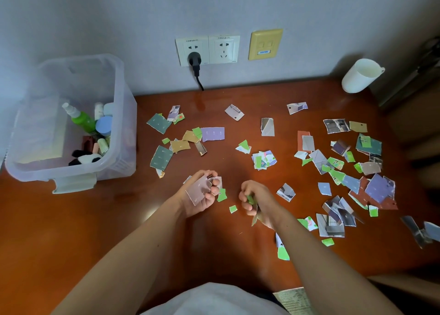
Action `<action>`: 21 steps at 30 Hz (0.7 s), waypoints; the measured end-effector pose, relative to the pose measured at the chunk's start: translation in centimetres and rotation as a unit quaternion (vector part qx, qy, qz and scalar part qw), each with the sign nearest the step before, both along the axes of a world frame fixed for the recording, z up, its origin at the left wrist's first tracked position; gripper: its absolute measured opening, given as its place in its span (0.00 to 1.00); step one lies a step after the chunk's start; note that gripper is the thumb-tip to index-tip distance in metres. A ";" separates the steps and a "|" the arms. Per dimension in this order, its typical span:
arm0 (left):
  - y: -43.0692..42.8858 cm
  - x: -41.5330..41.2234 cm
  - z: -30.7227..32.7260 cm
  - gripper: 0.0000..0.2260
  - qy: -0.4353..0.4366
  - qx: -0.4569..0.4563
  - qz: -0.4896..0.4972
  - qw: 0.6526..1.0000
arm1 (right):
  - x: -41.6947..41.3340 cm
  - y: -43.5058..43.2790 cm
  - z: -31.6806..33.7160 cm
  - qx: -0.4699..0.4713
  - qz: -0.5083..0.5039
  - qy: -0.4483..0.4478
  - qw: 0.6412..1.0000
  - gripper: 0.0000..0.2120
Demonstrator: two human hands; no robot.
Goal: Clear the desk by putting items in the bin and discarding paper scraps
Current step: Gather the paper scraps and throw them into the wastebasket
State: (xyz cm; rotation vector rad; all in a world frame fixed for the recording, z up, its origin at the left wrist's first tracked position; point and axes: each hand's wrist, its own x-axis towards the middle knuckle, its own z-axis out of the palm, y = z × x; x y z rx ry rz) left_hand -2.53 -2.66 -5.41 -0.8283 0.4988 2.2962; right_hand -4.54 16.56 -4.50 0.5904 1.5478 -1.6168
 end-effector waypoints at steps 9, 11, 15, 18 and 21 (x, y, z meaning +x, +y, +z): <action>0.2 0.1 0.2 0.14 -0.037 -0.231 -0.118 0.965 | 1.3 -0.1 -1.4 0.267 0.332 0.223 0.877 0.06; 0.9 0.2 0.0 0.14 -0.014 -0.399 -0.159 0.903 | 1.5 0.0 -1.5 0.307 0.401 0.256 0.824 0.09; 1.6 0.7 -0.6 0.16 0.091 -0.559 -0.176 0.805 | 1.9 0.2 -1.5 0.345 0.423 0.315 0.776 0.05; 1.7 0.8 -0.8 0.04 0.204 -0.635 -0.244 0.704 | 1.8 0.2 -1.3 0.344 0.435 0.321 0.768 0.04; 2.0 1.2 -0.7 0.11 0.293 -0.688 -0.345 0.567 | 1.7 0.3 -1.5 0.345 0.440 0.316 0.767 0.04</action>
